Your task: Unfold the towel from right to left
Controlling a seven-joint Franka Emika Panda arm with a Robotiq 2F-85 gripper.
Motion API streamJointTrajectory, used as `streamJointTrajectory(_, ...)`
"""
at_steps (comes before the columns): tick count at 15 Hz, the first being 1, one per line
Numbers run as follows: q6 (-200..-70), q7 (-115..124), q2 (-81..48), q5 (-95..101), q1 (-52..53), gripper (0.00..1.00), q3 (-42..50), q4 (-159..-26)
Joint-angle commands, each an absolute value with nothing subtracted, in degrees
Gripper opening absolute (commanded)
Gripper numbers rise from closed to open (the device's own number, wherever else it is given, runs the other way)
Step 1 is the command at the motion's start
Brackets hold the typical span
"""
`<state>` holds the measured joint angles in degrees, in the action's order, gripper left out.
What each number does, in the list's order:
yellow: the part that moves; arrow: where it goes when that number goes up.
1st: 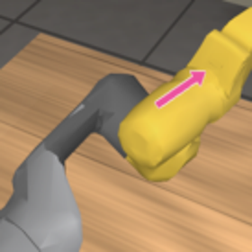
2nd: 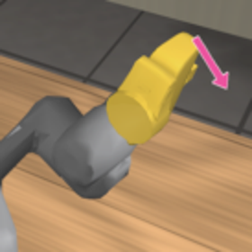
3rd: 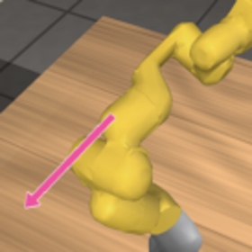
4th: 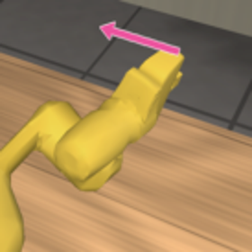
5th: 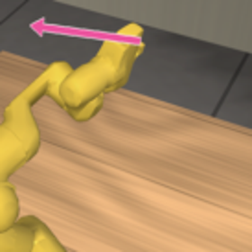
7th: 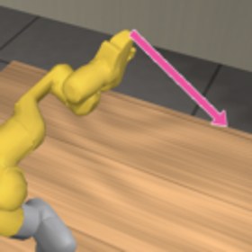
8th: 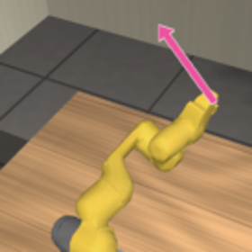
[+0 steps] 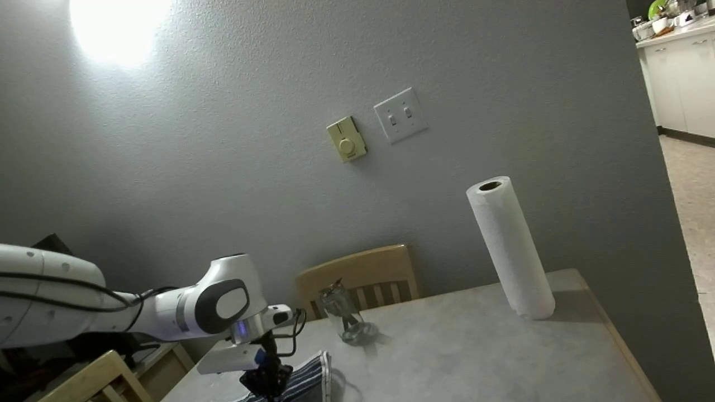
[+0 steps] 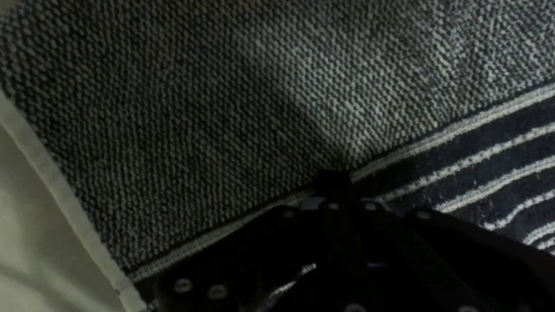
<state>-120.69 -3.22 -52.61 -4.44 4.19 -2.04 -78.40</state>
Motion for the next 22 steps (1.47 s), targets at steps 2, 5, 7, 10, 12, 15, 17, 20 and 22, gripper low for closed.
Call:
streamJointTrajectory(2,-123.16,9.24,-48.05,-5.00,4.69,0.00,0.07,-89.20)
streamJointTrajectory(5,-121.14,16.91,-47.13,-6.38,4.57,0.00,0.80,-90.61)
streamJointTrajectory(7,-119.89,21.04,-46.94,-7.94,3.97,0.00,1.05,-90.75)
streamJointTrajectory(10,-120.40,19.93,-45.55,-12.07,1.35,0.00,0.12,-91.44)
streamJointTrajectory(12,-120.53,18.62,-43.75,-14.24,0.32,0.28,-0.21,-92.78)
streamJointTrajectory(15,-120.55,16.83,-40.57,-15.68,-0.18,0.47,-0.52,-95.22)
streamJointTrajectory(17,-120.41,16.52,-38.04,-15.48,0.26,0.62,-0.48,-97.15)
streamJointTrajectory(20,-119.07,16.00,-34.86,-15.26,0.59,0.83,-0.94,-99.05)
streamJointTrajectory(22,-118.01,14.87,-33.21,-15.68,0.41,0.97,-1.61,-99.82)
